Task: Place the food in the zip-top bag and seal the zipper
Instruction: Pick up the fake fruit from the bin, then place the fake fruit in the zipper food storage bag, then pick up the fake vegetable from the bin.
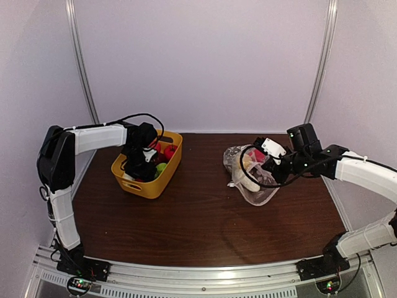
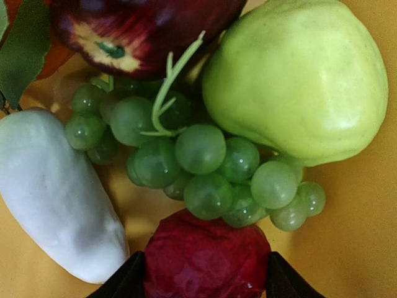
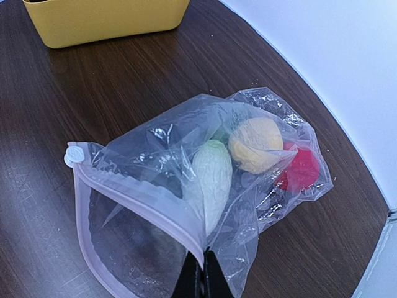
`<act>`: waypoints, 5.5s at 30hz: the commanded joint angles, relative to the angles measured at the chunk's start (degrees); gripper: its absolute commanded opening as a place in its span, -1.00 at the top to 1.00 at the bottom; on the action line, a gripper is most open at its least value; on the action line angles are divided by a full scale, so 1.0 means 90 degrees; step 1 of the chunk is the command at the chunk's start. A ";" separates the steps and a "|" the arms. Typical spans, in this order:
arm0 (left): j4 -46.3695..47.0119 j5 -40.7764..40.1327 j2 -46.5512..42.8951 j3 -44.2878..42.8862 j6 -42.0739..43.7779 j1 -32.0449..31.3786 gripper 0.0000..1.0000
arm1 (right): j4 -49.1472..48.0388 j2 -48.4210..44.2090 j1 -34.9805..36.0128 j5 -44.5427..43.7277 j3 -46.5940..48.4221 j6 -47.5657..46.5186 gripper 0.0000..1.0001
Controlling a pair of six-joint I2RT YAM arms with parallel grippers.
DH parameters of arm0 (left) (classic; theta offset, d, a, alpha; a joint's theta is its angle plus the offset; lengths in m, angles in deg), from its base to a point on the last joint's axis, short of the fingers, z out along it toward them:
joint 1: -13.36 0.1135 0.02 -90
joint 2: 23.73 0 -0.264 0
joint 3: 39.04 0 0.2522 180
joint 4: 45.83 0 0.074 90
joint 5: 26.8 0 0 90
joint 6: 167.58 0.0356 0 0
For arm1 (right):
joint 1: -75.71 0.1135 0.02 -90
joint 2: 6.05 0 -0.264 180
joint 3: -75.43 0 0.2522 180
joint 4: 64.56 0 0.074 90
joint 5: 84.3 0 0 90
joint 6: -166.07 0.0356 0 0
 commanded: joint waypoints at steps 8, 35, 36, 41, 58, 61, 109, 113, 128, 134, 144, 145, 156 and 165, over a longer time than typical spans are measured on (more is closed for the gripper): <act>-0.0927 -0.0646 -0.0706 -0.0916 -0.0007 0.0019 0.17 | -0.0078 0.0050 -0.0048 0.0067 -0.0023 0.0096 1.00; 0.4399 0.2050 -0.2669 0.0307 -0.1443 -0.2745 0.26 | 0.1612 0.0997 -0.0049 0.0501 0.2628 0.1297 1.00; 0.4746 0.2103 -0.2698 0.0491 -0.1595 -0.2805 0.27 | 0.1694 0.1045 -0.0051 0.0533 0.2757 0.1374 1.00; 0.6613 0.2471 -0.2505 0.1142 -0.2472 -0.3045 0.35 | 0.1943 0.1348 -0.0042 0.0811 0.3273 0.1599 1.00; 0.7642 0.2049 -0.0871 0.0312 -0.3781 -0.3296 0.44 | 0.2207 0.1694 -0.0040 0.1203 0.3996 0.2114 1.00; 0.7225 0.1415 -0.0735 0.0109 -0.3849 -0.3297 0.46 | 0.2267 0.1665 -0.0041 0.1290 0.4023 0.2154 1.00; 0.6129 0.1182 0.0646 -0.2024 -0.3178 -0.3285 -0.57 | 0.2158 0.1421 -0.0157 0.1682 0.3896 0.2137 1.00; 0.6198 0.1394 0.0154 -0.1680 -0.3161 -0.3296 -0.53 | 0.2069 0.1318 -0.0284 0.1583 0.3680 0.2046 1.00; 0.4357 -0.0573 -0.1734 0.0038 -0.1379 -0.3354 -0.47 | 0.1218 0.0621 -0.0566 0.1577 0.2061 0.1550 1.00; 0.2526 -0.1245 -0.2149 0.0195 -0.0646 -0.2199 -0.50 | 0.1030 0.0159 -0.0596 0.1995 0.1649 0.1334 1.00; 0.1805 -0.0811 -0.1911 0.0467 -0.0604 -0.0426 -0.50 | 0.0868 -0.0298 -0.0637 0.1967 0.1344 0.1382 1.00; 0.1734 -0.0739 -0.1768 0.0443 -0.0641 -0.0287 -0.49 | 0.0872 -0.0301 -0.0644 0.1982 0.1334 0.1393 1.00; 0.0470 -0.1485 -0.0217 -0.0564 -0.0317 0.0019 -0.26 | 0.0772 -0.0376 -0.0656 0.1914 0.1188 0.1393 1.00; 0.0303 -0.2303 0.0376 -0.0726 -0.0190 0.0213 -0.25 | 0.0709 -0.0400 -0.0667 0.1956 0.1078 0.1413 1.00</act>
